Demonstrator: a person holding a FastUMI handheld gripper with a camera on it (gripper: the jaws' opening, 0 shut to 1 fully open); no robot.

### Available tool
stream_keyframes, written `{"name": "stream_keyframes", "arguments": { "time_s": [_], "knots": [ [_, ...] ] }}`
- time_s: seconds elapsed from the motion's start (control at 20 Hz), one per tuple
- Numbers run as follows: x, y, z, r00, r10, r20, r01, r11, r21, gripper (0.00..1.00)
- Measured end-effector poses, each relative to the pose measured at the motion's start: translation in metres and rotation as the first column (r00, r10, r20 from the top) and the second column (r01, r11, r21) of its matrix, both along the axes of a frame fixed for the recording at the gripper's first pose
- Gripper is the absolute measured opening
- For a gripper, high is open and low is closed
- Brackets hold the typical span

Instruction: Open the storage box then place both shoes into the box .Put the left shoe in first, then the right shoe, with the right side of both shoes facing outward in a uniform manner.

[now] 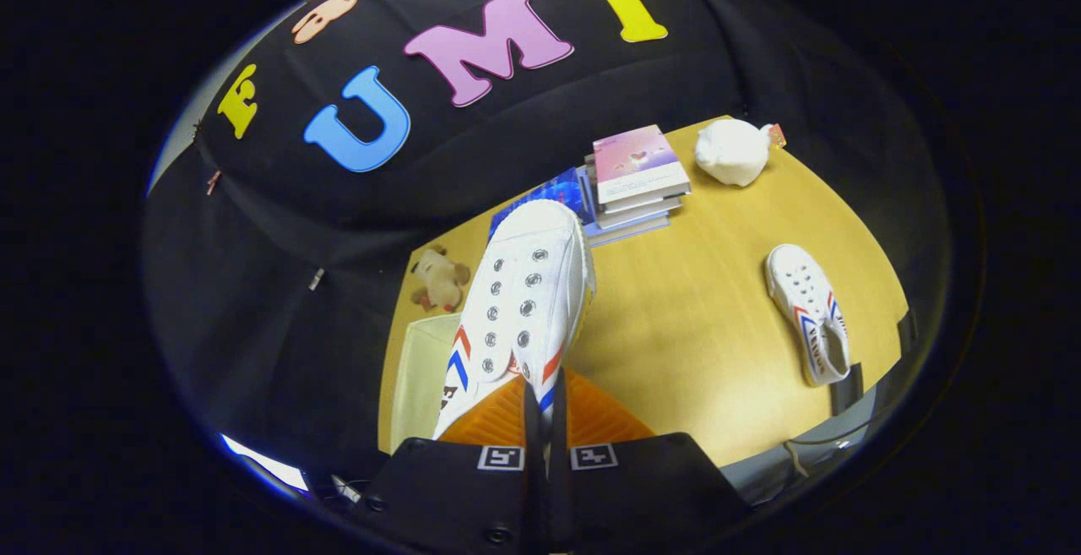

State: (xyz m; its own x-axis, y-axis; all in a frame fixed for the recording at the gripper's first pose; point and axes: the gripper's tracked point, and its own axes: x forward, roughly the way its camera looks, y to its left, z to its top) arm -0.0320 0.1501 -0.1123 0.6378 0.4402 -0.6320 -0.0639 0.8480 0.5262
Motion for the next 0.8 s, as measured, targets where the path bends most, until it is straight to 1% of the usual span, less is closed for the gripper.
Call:
{"name": "stream_keyframes", "arguments": {
  "time_s": [0.15, 0.3, 0.45, 0.55, 0.8],
  "knots": [
    [-0.015, 0.057, 0.007, 0.999, 0.040, -0.004, -0.040, 0.999, 0.033, 0.05],
    [-0.029, 0.110, -0.009, 0.995, 0.095, -0.031, -0.094, 0.995, 0.042, 0.05],
    [-0.037, 0.150, -0.037, 0.988, 0.131, -0.085, -0.128, 0.991, 0.037, 0.05],
    [-0.036, 0.164, -0.058, 0.984, 0.136, -0.119, -0.136, 0.991, 0.005, 0.05],
    [-0.027, 0.182, -0.111, 0.973, 0.140, -0.186, -0.164, 0.979, -0.119, 0.05]
  ]
}}
